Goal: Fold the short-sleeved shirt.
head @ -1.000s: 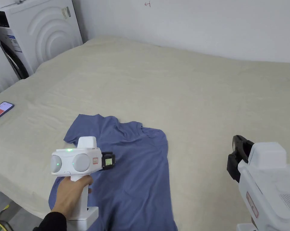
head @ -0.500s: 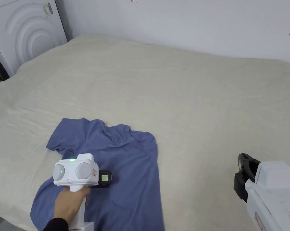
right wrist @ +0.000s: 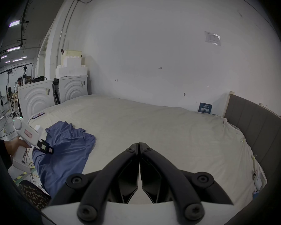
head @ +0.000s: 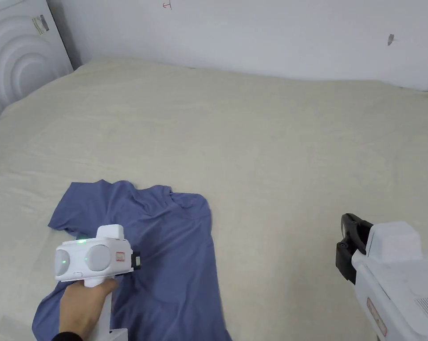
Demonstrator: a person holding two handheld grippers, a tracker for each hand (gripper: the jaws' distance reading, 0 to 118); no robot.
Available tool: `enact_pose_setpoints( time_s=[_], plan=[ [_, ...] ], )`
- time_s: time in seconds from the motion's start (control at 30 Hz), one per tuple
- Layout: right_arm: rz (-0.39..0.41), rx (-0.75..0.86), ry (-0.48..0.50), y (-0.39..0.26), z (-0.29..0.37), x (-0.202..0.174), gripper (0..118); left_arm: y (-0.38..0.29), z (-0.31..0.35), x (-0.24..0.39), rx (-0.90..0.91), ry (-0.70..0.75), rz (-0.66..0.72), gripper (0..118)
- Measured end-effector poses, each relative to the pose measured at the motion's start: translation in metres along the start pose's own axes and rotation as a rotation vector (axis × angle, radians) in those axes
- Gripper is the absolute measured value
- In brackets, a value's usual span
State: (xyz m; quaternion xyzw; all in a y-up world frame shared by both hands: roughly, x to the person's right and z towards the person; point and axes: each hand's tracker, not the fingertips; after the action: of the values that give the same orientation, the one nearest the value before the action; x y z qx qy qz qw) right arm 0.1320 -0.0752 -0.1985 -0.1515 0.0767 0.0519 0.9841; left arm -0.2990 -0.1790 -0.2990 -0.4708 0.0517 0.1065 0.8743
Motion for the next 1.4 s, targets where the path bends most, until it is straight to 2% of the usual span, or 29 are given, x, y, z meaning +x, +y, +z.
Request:
enact_pose_setpoints(
  time_s=[0.2, 0.43, 0.6, 1.03, 1.23, 1.4],
  plan=[
    [-0.025, 0.016, -0.034, 0.002, 0.016, 0.018, 0, 0.005, 0.038, -0.014, 0.073, -0.164, 0.152, 0],
    [-0.049, 0.036, -0.059, 0.001, 0.037, 0.034, 0, 0.007, 0.083, 0.028, 0.137, -0.31, 0.074, 0],
    [-0.064, 0.047, -0.083, -0.001, 0.051, 0.047, 0, 0.023, 0.112, 0.077, 0.196, -0.488, 0.067, 0],
    [-0.09, 0.121, -0.213, 0.007, 0.104, 0.1, 0, 0.091, 0.192, 0.254, 0.309, -0.732, -0.203, 0],
    [-0.091, 0.142, -0.295, 0.008, 0.13, 0.129, 0, 0.086, 0.215, 0.336, 0.329, -0.807, -0.344, 0],
    [-0.096, 0.141, -0.346, 0.002, 0.147, 0.149, 0, 0.061, 0.205, 0.379, 0.278, -0.862, -0.436, 0]
  ],
)
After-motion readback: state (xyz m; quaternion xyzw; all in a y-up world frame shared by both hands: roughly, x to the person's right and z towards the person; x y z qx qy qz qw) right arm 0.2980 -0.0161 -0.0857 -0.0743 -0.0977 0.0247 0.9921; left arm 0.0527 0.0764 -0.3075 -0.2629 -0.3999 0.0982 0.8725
